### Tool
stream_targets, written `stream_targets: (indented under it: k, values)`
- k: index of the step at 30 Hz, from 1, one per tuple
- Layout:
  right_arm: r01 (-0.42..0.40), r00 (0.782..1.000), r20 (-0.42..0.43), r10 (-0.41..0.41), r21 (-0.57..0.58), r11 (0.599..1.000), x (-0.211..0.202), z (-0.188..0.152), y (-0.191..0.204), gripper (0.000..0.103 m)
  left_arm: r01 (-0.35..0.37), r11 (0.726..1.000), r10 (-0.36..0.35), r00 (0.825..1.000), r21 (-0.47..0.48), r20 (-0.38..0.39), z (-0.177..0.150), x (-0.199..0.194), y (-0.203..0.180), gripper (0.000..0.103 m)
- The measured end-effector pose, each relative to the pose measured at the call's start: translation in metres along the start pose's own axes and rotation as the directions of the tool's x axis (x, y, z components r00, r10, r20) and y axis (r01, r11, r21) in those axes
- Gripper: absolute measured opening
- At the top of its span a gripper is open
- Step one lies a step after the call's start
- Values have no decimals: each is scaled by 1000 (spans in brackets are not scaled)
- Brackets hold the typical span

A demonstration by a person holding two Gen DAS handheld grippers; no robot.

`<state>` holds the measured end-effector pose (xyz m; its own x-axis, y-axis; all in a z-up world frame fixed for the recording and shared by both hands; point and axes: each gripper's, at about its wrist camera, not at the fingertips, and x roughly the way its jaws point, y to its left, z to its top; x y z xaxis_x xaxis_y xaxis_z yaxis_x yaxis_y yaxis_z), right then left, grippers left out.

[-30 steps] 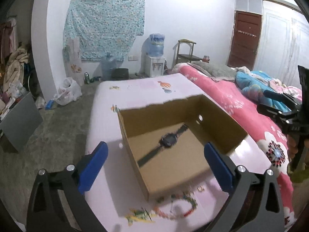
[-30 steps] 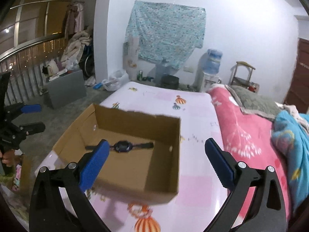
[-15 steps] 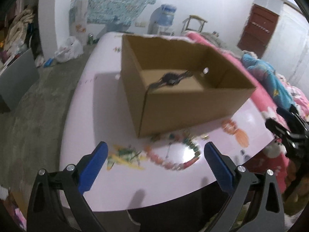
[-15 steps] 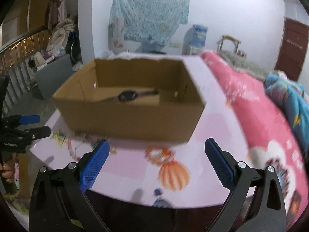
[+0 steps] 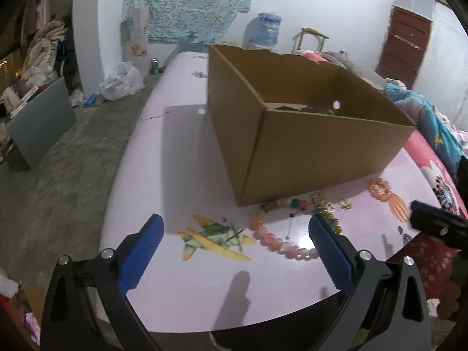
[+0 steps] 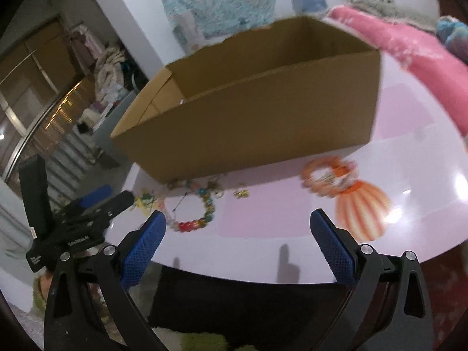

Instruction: Organize jewelry

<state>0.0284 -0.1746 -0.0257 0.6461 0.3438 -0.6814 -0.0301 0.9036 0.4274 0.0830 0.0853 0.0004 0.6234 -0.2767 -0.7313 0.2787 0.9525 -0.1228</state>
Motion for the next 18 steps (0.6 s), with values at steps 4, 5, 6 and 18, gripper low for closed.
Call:
stream_targets:
  k: [4,5,6,18]
  values:
    - [-34,998,-48,34,-4,999,15,0,9,90,27,999,-27,1000,27,6,2,4,-7,89]
    - [-40,997,-60,39,-10,999,19,1,13,86,34,999,-34,999,39,2,3,6,-8,86]
    - [-42,997,-66,41,-13,999,21,2,14,84,39,998,-39,999,48,-2,3,8,-9,84]
    - [-49,991,-129,46,-22,999,37,3,20,46,54,992,-38,991,117,-129,7,50,-18,32]
